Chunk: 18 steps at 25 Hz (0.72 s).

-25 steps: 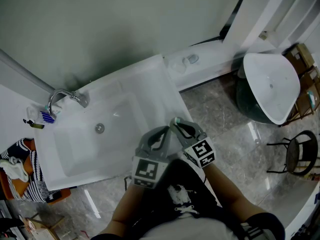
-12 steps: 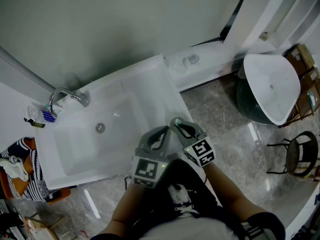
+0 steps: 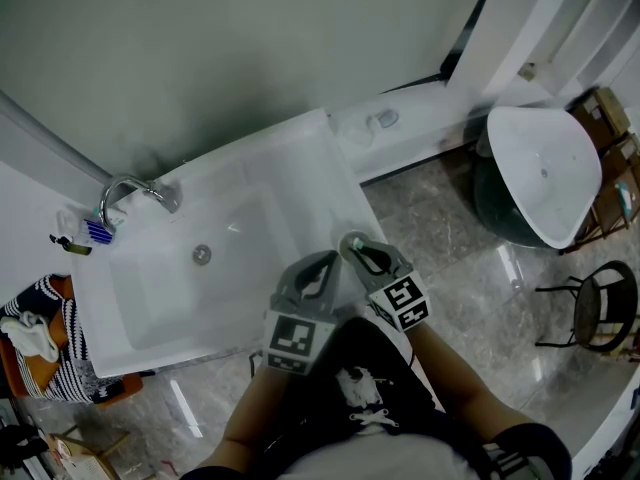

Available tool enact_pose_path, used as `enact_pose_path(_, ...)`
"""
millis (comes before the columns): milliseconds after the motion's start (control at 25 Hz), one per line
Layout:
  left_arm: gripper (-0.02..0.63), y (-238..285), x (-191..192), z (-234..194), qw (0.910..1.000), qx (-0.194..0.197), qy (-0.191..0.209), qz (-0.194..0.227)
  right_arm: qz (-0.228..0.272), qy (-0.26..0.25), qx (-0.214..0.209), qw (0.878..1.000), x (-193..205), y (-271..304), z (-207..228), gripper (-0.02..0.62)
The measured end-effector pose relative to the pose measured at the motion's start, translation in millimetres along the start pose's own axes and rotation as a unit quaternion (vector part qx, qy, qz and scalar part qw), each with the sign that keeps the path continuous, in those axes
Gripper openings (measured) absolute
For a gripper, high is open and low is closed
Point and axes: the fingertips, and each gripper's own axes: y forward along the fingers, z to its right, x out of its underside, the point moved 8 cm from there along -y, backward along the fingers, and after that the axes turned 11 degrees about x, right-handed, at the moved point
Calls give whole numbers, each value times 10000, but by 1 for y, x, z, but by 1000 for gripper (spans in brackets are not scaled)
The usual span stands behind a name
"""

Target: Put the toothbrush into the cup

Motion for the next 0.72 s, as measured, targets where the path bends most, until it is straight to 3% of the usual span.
enact_pose_path(720, 0, 1, 5, 1, 10000, -17, 2, -86, -9, -133, -35, 9999, -3, 9, -2, 35)
